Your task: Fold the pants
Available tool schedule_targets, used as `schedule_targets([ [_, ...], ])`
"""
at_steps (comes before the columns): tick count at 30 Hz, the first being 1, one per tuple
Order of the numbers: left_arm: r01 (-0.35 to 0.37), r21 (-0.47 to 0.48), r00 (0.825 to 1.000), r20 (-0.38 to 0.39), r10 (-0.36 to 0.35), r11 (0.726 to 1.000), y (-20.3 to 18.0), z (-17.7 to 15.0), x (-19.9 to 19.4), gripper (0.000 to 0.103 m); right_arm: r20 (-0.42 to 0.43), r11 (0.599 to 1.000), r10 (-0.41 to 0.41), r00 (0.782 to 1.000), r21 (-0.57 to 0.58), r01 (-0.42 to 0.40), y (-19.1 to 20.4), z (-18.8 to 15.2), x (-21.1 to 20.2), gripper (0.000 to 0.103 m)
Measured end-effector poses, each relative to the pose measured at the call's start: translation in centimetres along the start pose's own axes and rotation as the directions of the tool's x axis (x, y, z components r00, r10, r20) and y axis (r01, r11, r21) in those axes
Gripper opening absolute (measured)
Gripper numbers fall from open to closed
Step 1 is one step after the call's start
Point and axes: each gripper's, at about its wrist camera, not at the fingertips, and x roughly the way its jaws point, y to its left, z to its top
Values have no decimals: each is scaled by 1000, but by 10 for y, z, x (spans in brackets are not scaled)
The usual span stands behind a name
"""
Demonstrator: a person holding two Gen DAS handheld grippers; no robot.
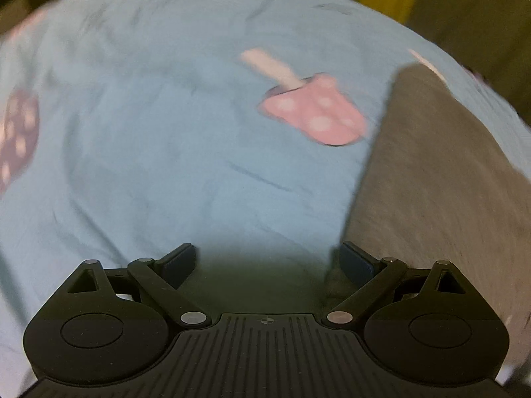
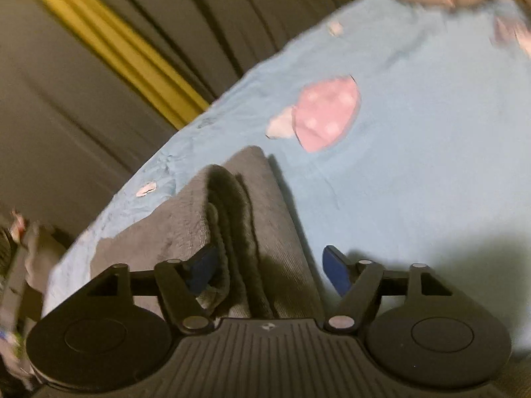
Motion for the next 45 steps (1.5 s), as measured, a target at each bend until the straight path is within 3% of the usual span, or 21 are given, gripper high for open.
schedule_targets([
  [1, -5, 47, 999, 33, 3, 999, -8, -3, -7, 97, 16, 1000, -4, 1000, -29, 4, 4, 0, -2, 85],
  [5, 19, 140, 990, 138, -38, 990, -31, -20, -34, 97, 62, 996, -43, 997, -71, 47, 10, -2, -6, 86],
  [9, 112, 274, 986, 87, -141, 955, -57, -38, -37, 97, 118, 995, -14, 993, -92, 25, 22, -2, -16, 96],
  [12, 27, 439, 991, 106, -81, 898, -86, -54, -34, 97, 98, 989, 23, 995, -149, -8, 33, -9, -10, 98],
  [14, -2, 465, 993, 109, -55, 886, -94, -56, -31, 97, 73, 982, 8, 997, -188, 6, 39, -15, -4, 98],
  [20, 110, 413, 992, 7, -124, 904, -89, -58, -30, 97, 77, 961, -4, 997, -276, 25, 49, -21, -1, 98],
  [27, -2, 410, 1000, -16, 9, 912, -94, -57, -8, 102, -11, 955, -70, 997, -289, 64, 43, -24, 20, 99],
  [32, 5, 317, 998, -58, 14, 948, -72, -46, -16, 101, -83, 982, -46, 995, -186, 29, 28, -15, 19, 99],
  [36, 86, 175, 996, -54, -78, 981, -36, -30, -34, 101, -84, 987, -35, 996, -159, 21, 23, -13, 15, 99],
  [39, 159, 75, 987, 16, -161, 984, -11, -13, -45, 101, -82, 986, -4, 997, -166, -10, 29, -13, 13, 99],
  [42, 249, 13, 968, 18, -249, 969, -3, 7, -35, 101, -112, 987, 21, 993, -157, -39, 29, -9, 20, 99],
  [45, 374, 4, 925, -72, -372, 928, -11, 28, -5, 101, -173, 992, 57, 983, -97, -75, 20, -1, 36, 99],
])
